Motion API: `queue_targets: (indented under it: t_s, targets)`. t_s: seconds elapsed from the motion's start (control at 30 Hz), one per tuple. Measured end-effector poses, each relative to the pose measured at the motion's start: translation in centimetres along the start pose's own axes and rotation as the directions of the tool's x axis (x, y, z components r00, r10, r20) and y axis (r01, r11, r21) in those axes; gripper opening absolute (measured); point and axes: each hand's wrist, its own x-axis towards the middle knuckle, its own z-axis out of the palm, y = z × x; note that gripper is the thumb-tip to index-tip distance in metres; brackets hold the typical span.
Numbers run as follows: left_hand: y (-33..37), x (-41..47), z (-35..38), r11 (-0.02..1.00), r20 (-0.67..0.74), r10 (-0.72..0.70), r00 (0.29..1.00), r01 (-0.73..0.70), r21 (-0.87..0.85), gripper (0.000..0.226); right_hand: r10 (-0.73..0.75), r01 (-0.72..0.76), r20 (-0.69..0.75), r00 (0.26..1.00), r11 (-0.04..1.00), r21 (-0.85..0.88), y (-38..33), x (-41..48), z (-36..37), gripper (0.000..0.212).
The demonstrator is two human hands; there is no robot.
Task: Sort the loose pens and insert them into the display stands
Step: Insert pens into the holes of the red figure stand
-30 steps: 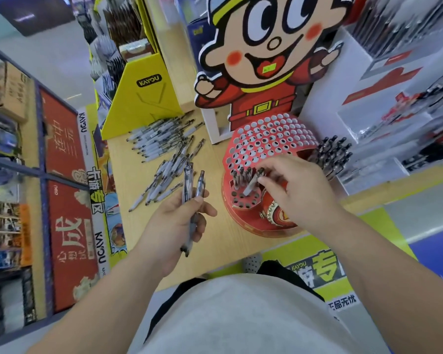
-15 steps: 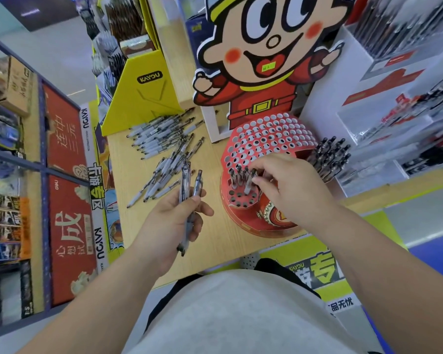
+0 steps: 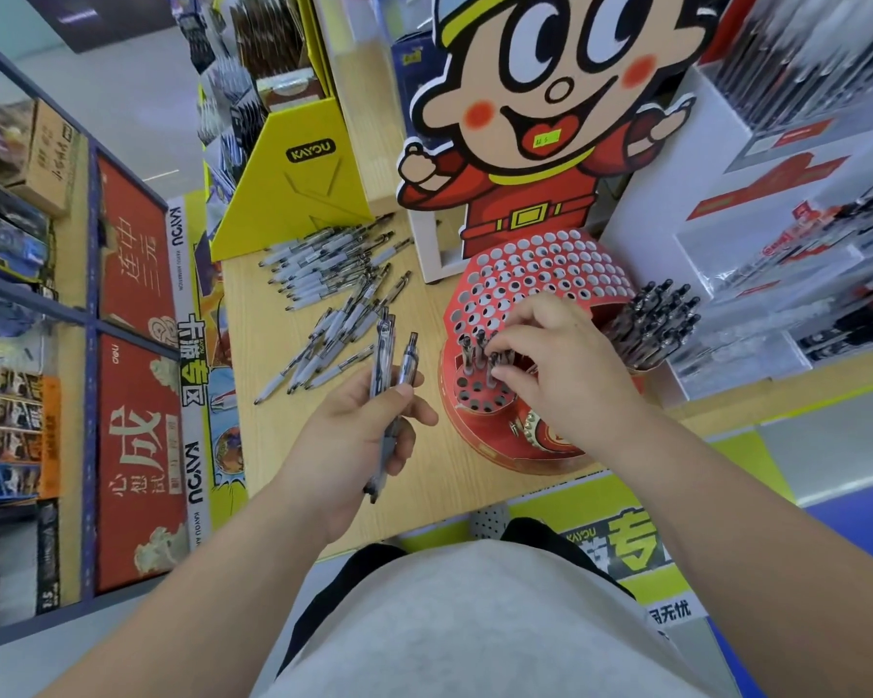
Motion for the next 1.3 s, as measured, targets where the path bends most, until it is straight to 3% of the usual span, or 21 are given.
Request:
queue_targets:
  t_s: [0.3, 0.43, 0.53, 0.6, 0.83, 0.97, 1.03, 1.13, 1.3]
  targets:
    - [0.4, -1.0, 0.6, 0.998, 0.104, 0.045, 0.994, -0.049, 0.032, 0.015, 0.001, -0.002, -0.021, 1.0, 1.0, -0.019, -0.5, -0.2, 0.0, 0.024]
    - [1.0, -1.4, 0.9, 0.998, 0.192, 0.069, 0.979, -0.069, -0.01, 0.004, 0.077, -0.055, -0.101, 0.992, 0.977, 0.207, -2.4, -0.6, -1.7, 0.029]
    - [1.4, -1.6, 1.2, 0.996, 0.281, 0.082, 0.956, -0.072, -0.047, 0.004, 0.124, -0.169, 0.117, 0.985, 0.798, 0.579, -3.8, -0.8, -3.2, 0.018]
    - [1.7, -1.7, 1.4, 0.995, 0.33, 0.086, 0.94, -0.068, -0.066, 0.013, 0.086, -0.22, 0.221, 0.972, 0.673, 0.706, -4.0, -0.8, -3.8, 0.014]
    - [2.0, -1.6, 1.8, 0.999, 0.369, 0.042, 0.928, -0.031, -0.034, 0.013, 0.11, -0.282, 0.266, 0.958, 0.542, 0.792, -3.9, -1.4, -3.8, 0.007]
    - [1.6, -1.1, 1.5, 1.0, 0.262, 0.014, 0.965, -0.011, -0.014, 0.019, 0.235, -0.313, 0.224, 0.946, 0.477, 0.821, -3.8, -1.3, -4.2, 0.008]
    - [1.1, -0.8, 1.1, 0.999, 0.152, -0.015, 0.988, 0.007, 0.052, 0.018, 0.306, -0.3, 0.16, 0.938, 0.495, 0.815, -3.5, -0.9, -4.7, 0.009]
    - [0.2, -0.5, 0.2, 0.997, 0.014, -0.045, 0.999, 0.044, 0.068, 0.017, 0.35, -0.255, 0.025, 0.937, 0.631, 0.732, -2.8, -0.1, -5.3, 0.013]
    - [-0.7, -0.4, -1.1, 0.997, -0.063, -0.051, 0.997, 0.054, 0.049, 0.017, 0.23, -0.182, -0.052, 0.972, 0.871, 0.456, -2.4, 0.6, -3.9, 0.023]
